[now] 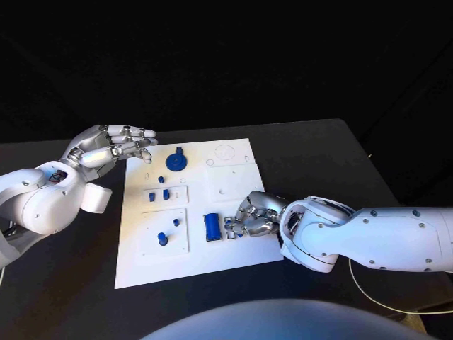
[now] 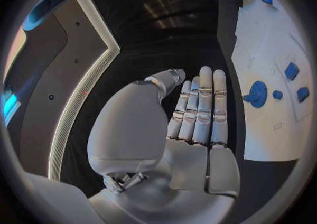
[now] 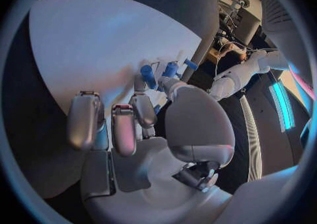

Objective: Assemble the parts on the task board

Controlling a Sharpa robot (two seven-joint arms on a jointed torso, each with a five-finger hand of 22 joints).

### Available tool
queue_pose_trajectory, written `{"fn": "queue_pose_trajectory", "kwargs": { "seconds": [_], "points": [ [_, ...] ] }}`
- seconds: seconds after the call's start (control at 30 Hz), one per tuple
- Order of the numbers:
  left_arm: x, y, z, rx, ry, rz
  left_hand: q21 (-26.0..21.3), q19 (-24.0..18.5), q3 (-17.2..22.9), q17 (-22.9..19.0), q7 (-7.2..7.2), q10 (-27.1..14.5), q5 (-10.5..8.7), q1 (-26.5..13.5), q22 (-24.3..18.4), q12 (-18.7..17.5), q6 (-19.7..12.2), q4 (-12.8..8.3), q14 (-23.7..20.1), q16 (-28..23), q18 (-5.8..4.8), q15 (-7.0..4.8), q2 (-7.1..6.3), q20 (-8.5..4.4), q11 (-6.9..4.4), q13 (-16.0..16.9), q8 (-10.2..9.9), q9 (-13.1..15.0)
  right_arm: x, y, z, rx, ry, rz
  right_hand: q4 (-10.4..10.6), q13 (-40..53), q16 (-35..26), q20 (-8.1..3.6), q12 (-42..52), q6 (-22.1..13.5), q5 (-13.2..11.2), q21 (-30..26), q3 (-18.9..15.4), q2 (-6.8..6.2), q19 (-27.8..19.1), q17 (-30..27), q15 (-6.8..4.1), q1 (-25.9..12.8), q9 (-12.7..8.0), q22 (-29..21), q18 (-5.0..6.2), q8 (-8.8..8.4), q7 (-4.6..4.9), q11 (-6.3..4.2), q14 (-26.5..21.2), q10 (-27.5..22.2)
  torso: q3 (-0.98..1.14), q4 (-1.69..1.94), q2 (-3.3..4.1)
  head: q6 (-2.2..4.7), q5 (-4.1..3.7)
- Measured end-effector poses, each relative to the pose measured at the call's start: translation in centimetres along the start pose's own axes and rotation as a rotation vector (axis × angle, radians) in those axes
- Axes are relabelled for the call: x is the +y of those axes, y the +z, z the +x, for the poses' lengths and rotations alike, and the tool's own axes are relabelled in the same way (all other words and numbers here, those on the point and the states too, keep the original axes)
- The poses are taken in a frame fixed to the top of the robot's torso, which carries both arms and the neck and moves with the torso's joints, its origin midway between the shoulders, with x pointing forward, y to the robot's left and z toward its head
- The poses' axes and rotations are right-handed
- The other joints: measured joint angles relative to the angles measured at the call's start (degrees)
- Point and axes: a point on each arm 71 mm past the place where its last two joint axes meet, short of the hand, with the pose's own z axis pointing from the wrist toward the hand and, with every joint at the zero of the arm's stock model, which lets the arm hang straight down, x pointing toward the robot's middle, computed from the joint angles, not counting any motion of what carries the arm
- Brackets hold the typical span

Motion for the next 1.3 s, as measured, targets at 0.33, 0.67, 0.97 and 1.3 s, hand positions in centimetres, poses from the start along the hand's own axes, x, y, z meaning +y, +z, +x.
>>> {"fn": "queue_pose_trajectory", "kwargs": {
  "seconds": [0.33, 0.67, 0.97, 1.3],
  "points": [
    [0.00, 0.00, 0.00, 0.000, 0.000, 0.000, 0.0, 0.0, 0.0, 0.1, 0.00, 0.0, 0.00, -0.2, 0.0, 0.0, 0.0, 0.0, 0.0, 0.0, 0.01, 0.00, 0.23, 0.00, 0.00, 0.0, 0.0, 0.0, 0.07, -0.15, -0.06, -0.003, -0.003, -0.005, 0.1, 0.9, 0.3, -0.21, 0.9, 0.6, 0.0, 0.3, -0.1, 2.40, 0.2, 0.0, 0.00, 0.3, 0.0, 0.0, 0.00, 0.21, -0.17, -0.10, 0.0, 0.5, 0.02, 0.01, 0.01, -0.07, 0.12],
    [0.00, -0.03, -0.01, 0.000, 0.000, -0.001, 0.0, 0.0, 0.0, 0.0, 0.00, 0.0, 0.00, -0.2, 0.0, 0.0, 0.0, 0.0, 0.0, 0.0, 0.00, 0.00, 0.23, 0.00, 0.00, 0.0, 0.0, 0.0, 0.30, -0.27, -0.01, -0.002, -0.004, -0.013, 0.0, 1.4, 0.5, -0.21, 1.7, 0.8, 0.0, 0.7, -0.3, 3.50, 0.2, 0.0, 0.00, 0.2, 0.0, 0.0, 0.00, 0.44, -0.37, -0.34, 0.0, 0.7, 0.02, -0.01, 0.01, -0.04, 0.14],
    [-0.01, -0.06, -0.02, 0.000, 0.000, -0.001, 0.0, 0.0, 0.0, 0.1, 0.00, 0.0, 0.00, -0.2, 0.0, 0.0, 0.0, 0.0, 0.0, 0.0, 0.00, 0.00, 0.23, 0.00, 0.00, 0.0, 0.0, 0.0, 0.29, -0.10, -0.05, -0.005, -0.006, -0.013, -0.2, 1.5, 0.5, -0.21, 2.0, 0.8, 0.7, 1.0, -0.4, 4.50, 0.2, 0.0, -0.21, 1.2, -0.1, 0.0, 0.00, 0.44, -0.37, -0.51, -0.2, 0.9, -0.01, 0.00, -0.02, -0.10, 0.18],
    [-0.01, -0.09, -0.05, 0.000, 0.000, -0.001, 0.0, 0.0, 0.0, 0.1, 0.00, 0.0, 0.00, -0.2, 0.0, 0.0, 0.0, 0.0, 0.0, 0.0, 0.00, 0.00, 0.23, 0.00, 0.00, 0.0, 0.0, 0.0, 0.24, -0.08, -0.13, -0.006, -0.007, -0.015, -0.5, 1.5, 0.5, -0.21, 2.0, 0.8, 0.7, 1.0, -0.5, 4.01, 0.2, 0.0, -0.21, 1.7, -0.1, 0.0, 0.00, 0.44, -0.38, -0.51, -0.2, 0.9, -0.01, 0.00, -0.02, -0.18, 0.31]
  ]
}}
